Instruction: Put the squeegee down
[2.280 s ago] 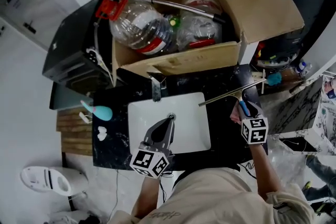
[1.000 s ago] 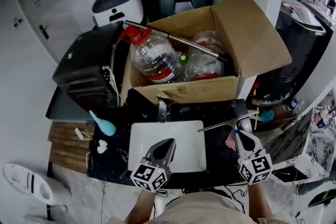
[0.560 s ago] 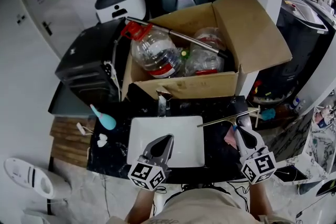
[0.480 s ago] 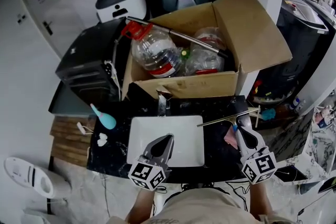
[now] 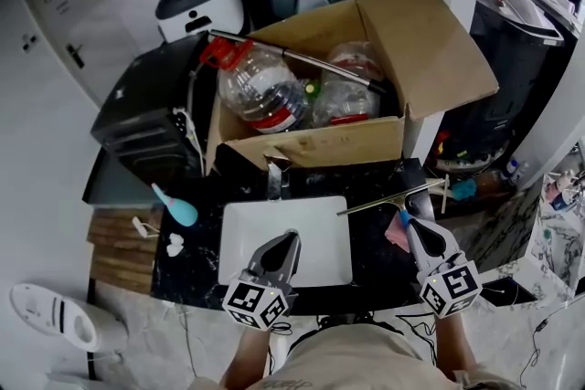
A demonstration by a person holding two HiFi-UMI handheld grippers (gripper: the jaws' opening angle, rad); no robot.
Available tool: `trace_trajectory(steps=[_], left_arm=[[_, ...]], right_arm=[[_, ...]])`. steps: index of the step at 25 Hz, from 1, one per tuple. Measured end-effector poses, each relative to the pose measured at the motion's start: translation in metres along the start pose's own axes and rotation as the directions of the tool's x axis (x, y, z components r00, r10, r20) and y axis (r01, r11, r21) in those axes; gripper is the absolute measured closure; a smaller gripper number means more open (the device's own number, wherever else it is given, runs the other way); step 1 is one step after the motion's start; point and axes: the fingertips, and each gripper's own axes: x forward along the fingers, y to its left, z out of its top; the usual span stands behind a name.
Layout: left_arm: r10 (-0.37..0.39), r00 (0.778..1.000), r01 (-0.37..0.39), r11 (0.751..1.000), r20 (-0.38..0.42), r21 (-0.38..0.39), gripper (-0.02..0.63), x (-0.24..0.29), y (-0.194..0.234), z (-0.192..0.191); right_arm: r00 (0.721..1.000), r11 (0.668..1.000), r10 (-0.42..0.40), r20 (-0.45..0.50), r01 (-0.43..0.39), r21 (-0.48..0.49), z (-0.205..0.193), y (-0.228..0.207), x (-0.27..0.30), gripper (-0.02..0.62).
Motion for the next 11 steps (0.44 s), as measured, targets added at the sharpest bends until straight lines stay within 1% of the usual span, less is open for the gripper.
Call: trace_trajectory(steps=[4,11], left_arm=[[-0.018,1.0,0.018,1.0,-0.009,0.003,0.592,0.004,-0.005,-0.001],[-0.036,0.999,0.036,0.999,-0.025,-0.004,0.592,0.015,-0.01,-0.01]], right_arm=[[1.0,1.0,-0.02,0.003,0.02,-0.004,0.001,-0.007,-0.003,0.594],[0.999,0.999,-0.039,-0.011,0.04,0.027,-0.011,-0.016,-0.001,0.594]])
